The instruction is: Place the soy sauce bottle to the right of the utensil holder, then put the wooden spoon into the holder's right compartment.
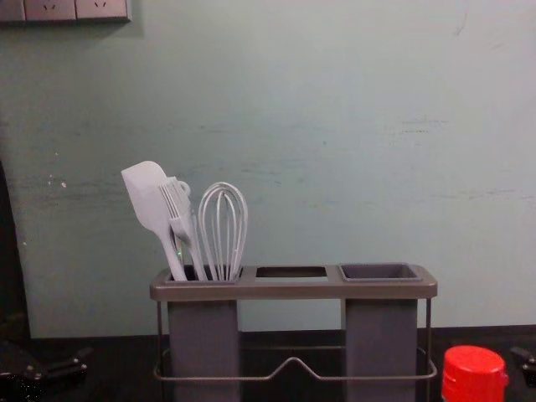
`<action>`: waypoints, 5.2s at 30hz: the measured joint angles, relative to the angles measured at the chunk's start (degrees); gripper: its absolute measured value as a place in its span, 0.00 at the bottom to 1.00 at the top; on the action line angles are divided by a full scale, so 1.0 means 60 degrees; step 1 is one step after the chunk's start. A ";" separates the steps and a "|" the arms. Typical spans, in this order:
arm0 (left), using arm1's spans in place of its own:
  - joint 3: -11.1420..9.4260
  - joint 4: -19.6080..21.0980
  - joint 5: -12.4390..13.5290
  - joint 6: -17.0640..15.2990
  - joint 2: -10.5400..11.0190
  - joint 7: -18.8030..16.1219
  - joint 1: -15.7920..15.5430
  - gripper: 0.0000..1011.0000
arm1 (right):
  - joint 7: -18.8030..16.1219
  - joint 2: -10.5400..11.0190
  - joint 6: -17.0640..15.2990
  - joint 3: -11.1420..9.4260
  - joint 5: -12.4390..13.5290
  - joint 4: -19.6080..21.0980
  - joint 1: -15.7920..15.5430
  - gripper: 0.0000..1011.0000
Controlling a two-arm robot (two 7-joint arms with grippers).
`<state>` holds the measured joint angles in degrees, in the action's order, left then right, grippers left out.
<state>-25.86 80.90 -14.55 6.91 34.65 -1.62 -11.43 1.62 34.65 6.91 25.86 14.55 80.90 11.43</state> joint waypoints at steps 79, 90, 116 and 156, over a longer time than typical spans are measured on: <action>0.0000 0.0000 0.0000 0.0000 0.0000 0.0000 0.0000 0.99 | -0.5295 0.2338 0.0639 -0.2308 0.4056 0.3002 -0.2452 0.99; 0.0000 0.0000 0.0000 0.0000 0.0000 0.0000 0.0000 0.99 | -0.7001 0.2551 0.0263 -0.2193 0.4550 0.2980 -0.2394 0.99; -0.0001 0.0000 0.0000 0.0000 0.0000 0.0000 0.0001 0.99 | -0.9583 0.2490 0.0636 -0.0947 0.4732 0.2147 -0.1316 0.99; -0.0001 0.0000 0.0000 0.0000 0.0000 0.0000 0.0000 0.99 | -0.9278 0.1475 0.0626 0.0379 0.3939 0.1235 0.0259 0.99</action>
<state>-25.86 80.90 -14.55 6.91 34.65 -1.62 -11.43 -54.05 43.49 10.66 28.14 38.18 88.31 12.98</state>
